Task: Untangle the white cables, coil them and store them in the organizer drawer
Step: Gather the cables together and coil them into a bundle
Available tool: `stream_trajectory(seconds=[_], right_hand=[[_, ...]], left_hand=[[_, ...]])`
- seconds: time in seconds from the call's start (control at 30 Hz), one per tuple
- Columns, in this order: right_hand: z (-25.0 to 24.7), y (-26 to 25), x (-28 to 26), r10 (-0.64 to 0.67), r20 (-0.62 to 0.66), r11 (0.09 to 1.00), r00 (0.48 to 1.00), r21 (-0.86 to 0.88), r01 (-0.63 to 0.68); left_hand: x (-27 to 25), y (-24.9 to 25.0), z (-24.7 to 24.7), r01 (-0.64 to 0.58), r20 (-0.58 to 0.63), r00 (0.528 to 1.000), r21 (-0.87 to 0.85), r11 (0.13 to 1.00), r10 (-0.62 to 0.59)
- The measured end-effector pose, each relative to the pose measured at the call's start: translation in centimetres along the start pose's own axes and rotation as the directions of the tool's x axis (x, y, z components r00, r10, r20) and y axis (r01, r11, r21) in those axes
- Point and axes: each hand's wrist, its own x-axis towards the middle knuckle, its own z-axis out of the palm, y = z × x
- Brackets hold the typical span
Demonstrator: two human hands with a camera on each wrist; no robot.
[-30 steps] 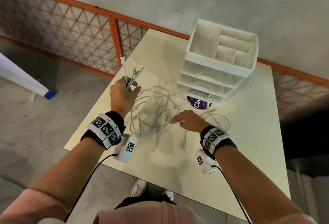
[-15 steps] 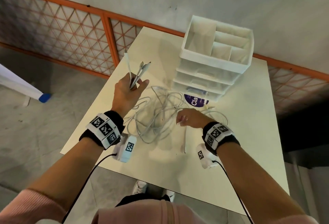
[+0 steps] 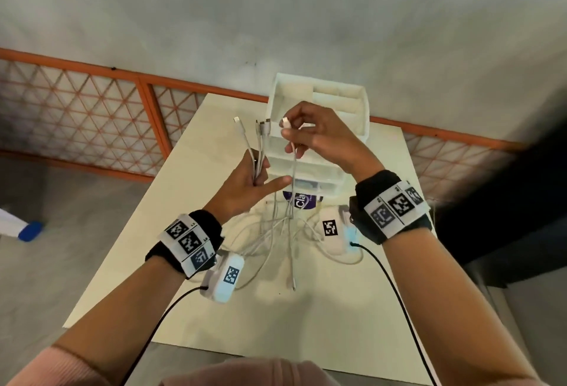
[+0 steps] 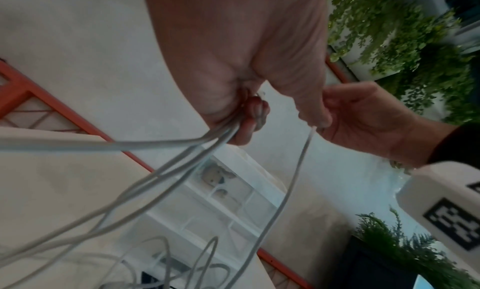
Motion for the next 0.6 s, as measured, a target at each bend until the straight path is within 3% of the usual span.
stream_trajectory(seconds=[0.17,0.27,0.37,0.5,0.53,0.6], right_hand=[[-0.5,-1.6,0.3,-0.007,-0.151,0.986,0.988,0.162,0.032],[-0.3,-0.6,0.5,0.011,-0.152,1.000,0.988,0.023,-0.008],[-0.1,0.9,0.5,-0.049,-0.232,0.991,0.971,-0.132,0.019],[0.7,3.2,0.3,-0.048,-0.411,0.995,0.910,-0.103,0.006],[1.1,3.8,0.1,0.008,-0.384,0.997,0.923,-0.071,-0.038],[1.8,5.0,-0.4,0.164,-0.178,0.986,0.970,-0.002,-0.167]], left_hand=[[0.0,1.5,1.2,-0.027,0.069,0.997,-0.073,0.997,0.032],[0.3,1.7,1.4,-0.059,0.060,0.996,-0.068,0.996,0.063],[0.5,1.3,1.4,-0.063,0.058,0.996,-0.064,0.996,0.067],[0.6,1.1,1.4,-0.049,0.020,0.999,-0.050,0.998,0.050],[0.6,1.2,1.4,-0.047,0.008,0.999,-0.050,0.998,0.047],[0.7,1.4,1.4,-0.044,-0.016,0.999,-0.059,0.997,0.043]])
